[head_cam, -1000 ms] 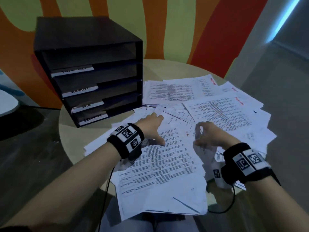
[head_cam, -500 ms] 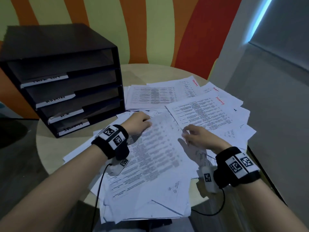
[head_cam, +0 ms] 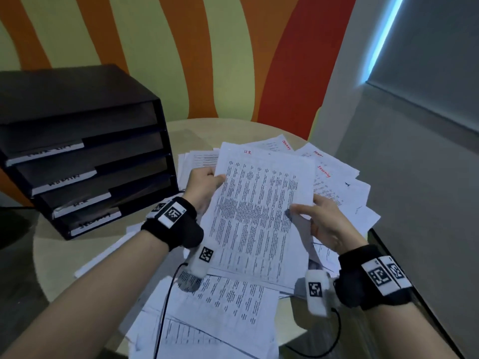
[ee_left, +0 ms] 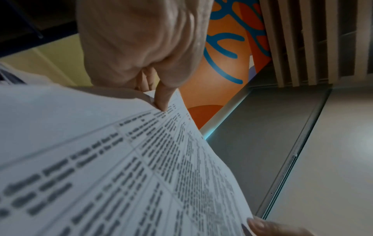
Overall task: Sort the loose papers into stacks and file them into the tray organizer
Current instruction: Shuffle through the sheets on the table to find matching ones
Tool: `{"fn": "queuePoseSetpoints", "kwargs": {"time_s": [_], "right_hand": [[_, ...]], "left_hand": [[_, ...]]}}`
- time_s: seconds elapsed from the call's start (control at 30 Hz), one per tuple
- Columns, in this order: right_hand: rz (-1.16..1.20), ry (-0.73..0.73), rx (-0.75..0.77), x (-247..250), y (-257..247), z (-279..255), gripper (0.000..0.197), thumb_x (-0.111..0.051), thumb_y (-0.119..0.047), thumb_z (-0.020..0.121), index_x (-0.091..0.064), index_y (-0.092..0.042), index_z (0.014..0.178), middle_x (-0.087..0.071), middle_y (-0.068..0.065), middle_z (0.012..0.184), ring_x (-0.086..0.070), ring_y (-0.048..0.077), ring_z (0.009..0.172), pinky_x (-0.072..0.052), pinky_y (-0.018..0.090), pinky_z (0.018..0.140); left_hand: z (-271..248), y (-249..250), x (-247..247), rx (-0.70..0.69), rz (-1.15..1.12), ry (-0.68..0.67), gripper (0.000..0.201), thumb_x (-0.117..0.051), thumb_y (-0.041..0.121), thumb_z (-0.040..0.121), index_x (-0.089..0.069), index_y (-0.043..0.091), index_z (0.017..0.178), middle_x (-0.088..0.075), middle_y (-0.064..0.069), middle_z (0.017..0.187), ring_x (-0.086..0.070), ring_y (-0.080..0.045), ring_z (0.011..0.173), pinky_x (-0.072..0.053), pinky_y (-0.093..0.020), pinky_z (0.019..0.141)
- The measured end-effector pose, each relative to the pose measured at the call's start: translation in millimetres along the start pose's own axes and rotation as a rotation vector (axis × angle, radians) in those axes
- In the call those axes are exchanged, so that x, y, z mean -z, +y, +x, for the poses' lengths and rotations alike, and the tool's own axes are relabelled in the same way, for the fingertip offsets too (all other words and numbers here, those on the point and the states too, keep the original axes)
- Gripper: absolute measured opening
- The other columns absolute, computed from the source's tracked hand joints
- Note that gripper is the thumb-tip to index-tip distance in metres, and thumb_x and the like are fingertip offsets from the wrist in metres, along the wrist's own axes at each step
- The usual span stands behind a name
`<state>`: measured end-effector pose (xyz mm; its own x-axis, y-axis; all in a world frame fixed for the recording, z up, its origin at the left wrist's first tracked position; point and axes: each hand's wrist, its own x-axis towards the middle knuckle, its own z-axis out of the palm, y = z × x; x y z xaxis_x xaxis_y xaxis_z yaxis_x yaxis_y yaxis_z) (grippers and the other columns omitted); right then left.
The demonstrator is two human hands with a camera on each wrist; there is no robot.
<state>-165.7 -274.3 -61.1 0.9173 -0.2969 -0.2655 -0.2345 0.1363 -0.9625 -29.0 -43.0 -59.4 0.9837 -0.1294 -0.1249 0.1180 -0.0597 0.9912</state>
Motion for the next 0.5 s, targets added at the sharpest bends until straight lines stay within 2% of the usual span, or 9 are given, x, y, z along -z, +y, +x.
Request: {"fn": "queuePoseSetpoints", "kwargs": {"time_s": [0.03,0.07,0.1,0.17,0.23,0.3,0.37,0.43,0.5], "right_hand": [[-0.028,0.021,0.020,2.2,3.2,0.4,0.030,-0.068,0.002,0.084,-0.065,0.002,0.114,-0.073,0.015,0.103,-0.071,0.028,0.085,-0.053,0.030,0.062],[-0.062,0.043,0.033,4.2,4.4,-1.4,0.024,-0.067,0.005,0.084,-0.068,0.002,0.108,-0.074,0.014,0.098,-0.070,0.029,0.084,-0.052,0.031,0.065],[-0.106,0.087,0.042,7.3,5.1,-1.9,0.018,-0.066,0.007,0.083,-0.070,0.000,0.100,-0.073,0.013,0.091,-0.068,0.028,0.080,-0.049,0.031,0.066],[-0.208,0.220,0.079,19.5,5.5,-4.4,0.015,-0.061,0.012,0.080,-0.067,-0.001,0.080,-0.065,0.011,0.071,-0.059,0.023,0.065,-0.045,0.024,0.056],[-0.273,0.376,0.121,38.2,7.7,-6.5,0.016,-0.054,0.016,0.078,-0.060,0.002,0.074,-0.056,0.009,0.064,-0.053,0.019,0.057,-0.039,0.019,0.045],[-0.288,0.482,0.130,58.9,11.2,-9.9,0.016,-0.050,0.016,0.077,-0.060,0.005,0.077,-0.054,0.009,0.064,-0.051,0.014,0.048,-0.036,0.018,0.044],[-0.256,0.556,0.101,77.2,13.5,-12.3,0.018,-0.048,0.018,0.078,-0.063,0.008,0.082,-0.054,0.008,0.062,-0.046,0.008,0.042,-0.034,0.015,0.040],[-0.210,0.614,0.086,93.8,11.7,-15.6,0.020,-0.047,0.021,0.079,-0.063,0.012,0.088,-0.053,0.003,0.058,-0.044,0.009,0.043,-0.030,0.012,0.034],[-0.187,0.654,0.081,105.9,10.2,-17.3,0.022,-0.049,0.021,0.081,-0.062,0.015,0.098,-0.057,0.008,0.071,-0.048,0.014,0.050,-0.035,0.013,0.037]], "left_hand": [[0.3,-3.3,-2.7,0.002,0.008,-0.007,0.007,-0.065,0.002,0.089,-0.064,0.001,0.082,-0.070,-0.020,0.092,-0.068,-0.034,0.086,-0.057,-0.048,0.085],[-0.5,-5.5,-5.5,0.008,0.035,-0.018,0.014,-0.067,0.003,0.087,-0.059,0.005,0.076,-0.065,-0.015,0.079,-0.063,-0.028,0.071,-0.059,-0.037,0.072],[-3.0,-6.3,-7.9,0.012,0.068,-0.040,0.023,-0.069,0.005,0.087,-0.053,0.008,0.071,-0.055,-0.011,0.069,-0.052,-0.023,0.059,-0.051,-0.027,0.056],[-6.7,-7.6,-12.8,0.035,0.101,-0.095,0.025,-0.070,0.007,0.087,-0.049,0.008,0.073,-0.049,-0.010,0.067,-0.047,-0.022,0.054,-0.041,-0.026,0.046],[-3.9,-8.5,-14.3,0.086,0.091,-0.129,0.018,-0.072,0.009,0.087,-0.054,0.005,0.088,-0.055,-0.015,0.076,-0.055,-0.024,0.060,-0.049,-0.028,0.047],[5.4,-10.7,-14.0,0.084,0.209,-0.095,0.026,-0.075,0.012,0.084,-0.057,0.005,0.101,-0.060,-0.016,0.091,-0.057,-0.024,0.074,-0.053,-0.027,0.050],[16.5,-13.5,-11.6,0.055,0.387,-0.068,0.034,-0.078,0.018,0.082,-0.058,0.007,0.107,-0.061,-0.011,0.105,-0.058,-0.023,0.088,-0.050,-0.027,0.057],[23.8,-15.7,-9.7,0.045,0.560,-0.078,0.039,-0.078,0.022,0.081,-0.057,0.008,0.110,-0.058,-0.007,0.108,-0.055,-0.022,0.096,-0.045,-0.029,0.069],[27.1,-17.5,-8.0,0.044,0.760,-0.100,0.033,-0.079,0.024,0.080,-0.055,0.012,0.099,-0.052,-0.002,0.097,-0.051,-0.023,0.097,-0.041,-0.031,0.073]]}}
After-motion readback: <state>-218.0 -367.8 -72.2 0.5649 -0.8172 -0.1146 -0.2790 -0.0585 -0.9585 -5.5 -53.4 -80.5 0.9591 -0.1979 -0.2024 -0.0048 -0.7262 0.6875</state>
